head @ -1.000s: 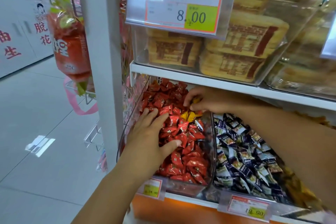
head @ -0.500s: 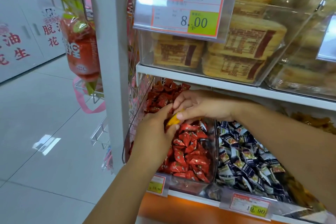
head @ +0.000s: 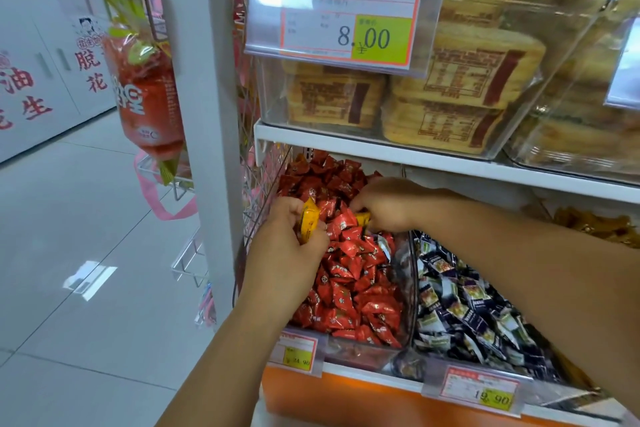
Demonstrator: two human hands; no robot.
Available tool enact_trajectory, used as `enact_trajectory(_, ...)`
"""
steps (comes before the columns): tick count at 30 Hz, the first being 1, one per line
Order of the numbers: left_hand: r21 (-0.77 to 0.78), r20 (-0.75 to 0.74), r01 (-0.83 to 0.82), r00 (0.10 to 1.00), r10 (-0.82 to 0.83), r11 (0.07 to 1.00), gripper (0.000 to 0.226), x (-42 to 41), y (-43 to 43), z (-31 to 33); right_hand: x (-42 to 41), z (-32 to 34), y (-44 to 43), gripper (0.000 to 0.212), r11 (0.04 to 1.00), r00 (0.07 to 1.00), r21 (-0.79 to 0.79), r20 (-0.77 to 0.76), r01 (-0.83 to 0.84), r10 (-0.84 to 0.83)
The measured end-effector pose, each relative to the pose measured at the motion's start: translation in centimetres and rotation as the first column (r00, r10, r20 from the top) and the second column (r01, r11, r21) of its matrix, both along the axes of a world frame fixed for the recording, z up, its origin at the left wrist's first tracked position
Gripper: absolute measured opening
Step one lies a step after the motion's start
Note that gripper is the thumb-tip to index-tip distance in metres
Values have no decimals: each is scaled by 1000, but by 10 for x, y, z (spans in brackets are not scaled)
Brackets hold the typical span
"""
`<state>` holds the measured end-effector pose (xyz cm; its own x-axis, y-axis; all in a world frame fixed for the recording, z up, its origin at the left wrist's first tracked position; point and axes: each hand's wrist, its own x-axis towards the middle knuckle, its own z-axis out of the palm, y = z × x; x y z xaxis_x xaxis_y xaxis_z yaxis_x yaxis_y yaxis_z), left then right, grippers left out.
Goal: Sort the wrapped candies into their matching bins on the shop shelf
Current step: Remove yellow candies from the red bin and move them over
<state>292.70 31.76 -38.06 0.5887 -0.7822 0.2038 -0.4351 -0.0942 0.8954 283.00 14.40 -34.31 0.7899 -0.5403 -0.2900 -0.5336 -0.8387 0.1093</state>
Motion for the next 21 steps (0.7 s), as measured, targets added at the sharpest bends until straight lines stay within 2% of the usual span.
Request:
enact_trajectory(3,45,-38,10,999,-8,999,13,1,0,3,-10,8,-6,18,993,979,121,205,-12,-13)
enact_trajectory(6,59,-169,49,985,-38,997,13,2,1,6,-19,23,0,14,923,895,386,410,4,-175)
enact_trajectory(8,64,-239,81,969,-63,995,12,1,3,9,-23,26,4,16,891,875,455,429,7,-226)
enact_trajectory(10,58,-232,101,969,-85,993,8,-1,4,10,-25,28,12,13,863,871,506,421,4,-251)
enact_trajectory(14,13,-212,131,969,-126,991,25,-2,5,8,-23,27,29,11,747,807,662,476,-67,-349)
enact_trajectory(18,-32,-256,143,955,-146,989,30,-2,1,1,-16,18,44,19,624,806,774,437,-110,-399)
enact_trajectory(20,-40,-292,109,949,-116,993,26,1,0,-1,-15,17,39,22,615,782,783,440,-93,-442)
enact_trajectory(21,-38,-288,97,952,-104,995,23,3,0,-1,-16,18,33,21,667,770,743,456,-53,-447)
